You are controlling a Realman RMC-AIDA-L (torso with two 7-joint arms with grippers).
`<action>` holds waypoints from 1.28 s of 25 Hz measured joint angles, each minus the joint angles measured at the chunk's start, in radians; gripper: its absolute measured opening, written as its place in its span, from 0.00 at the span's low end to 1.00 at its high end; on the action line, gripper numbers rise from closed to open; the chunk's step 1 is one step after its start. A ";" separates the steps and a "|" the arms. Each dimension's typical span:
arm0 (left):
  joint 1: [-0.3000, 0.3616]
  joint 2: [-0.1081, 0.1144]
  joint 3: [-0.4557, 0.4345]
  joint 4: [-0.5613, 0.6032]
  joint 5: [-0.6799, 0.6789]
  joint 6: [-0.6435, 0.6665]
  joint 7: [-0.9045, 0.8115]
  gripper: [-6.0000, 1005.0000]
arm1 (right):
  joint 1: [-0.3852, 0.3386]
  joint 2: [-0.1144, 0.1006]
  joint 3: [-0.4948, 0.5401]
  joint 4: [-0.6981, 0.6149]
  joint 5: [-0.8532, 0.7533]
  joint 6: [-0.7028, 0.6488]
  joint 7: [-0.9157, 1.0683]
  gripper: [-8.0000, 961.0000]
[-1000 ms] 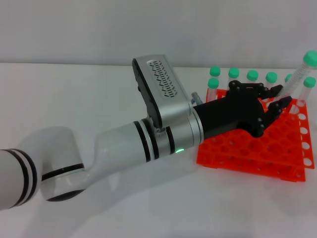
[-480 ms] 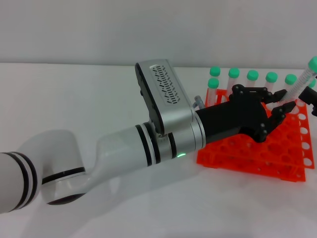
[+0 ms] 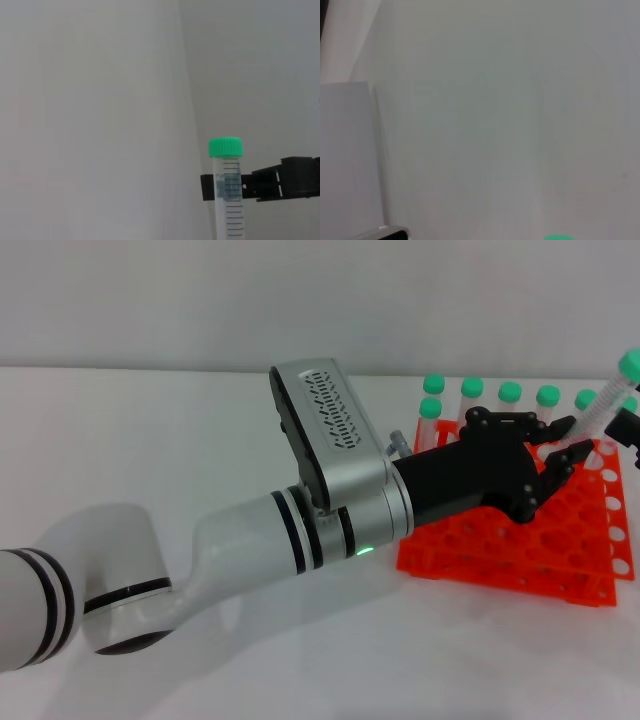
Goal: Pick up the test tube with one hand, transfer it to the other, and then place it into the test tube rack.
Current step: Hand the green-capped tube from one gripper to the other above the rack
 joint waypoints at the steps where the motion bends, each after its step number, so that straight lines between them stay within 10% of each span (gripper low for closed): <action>1: 0.001 0.000 -0.003 0.000 0.000 0.000 0.002 0.20 | 0.001 0.001 0.000 -0.002 0.000 0.000 0.003 0.77; 22: 0.001 -0.003 0.005 0.001 0.003 -0.011 0.007 0.20 | 0.033 0.028 -0.004 0.000 -0.005 -0.048 0.005 0.73; 32: 0.024 -0.002 -0.003 0.002 0.004 -0.011 0.008 0.20 | 0.029 0.022 -0.002 0.001 0.002 -0.048 -0.003 0.50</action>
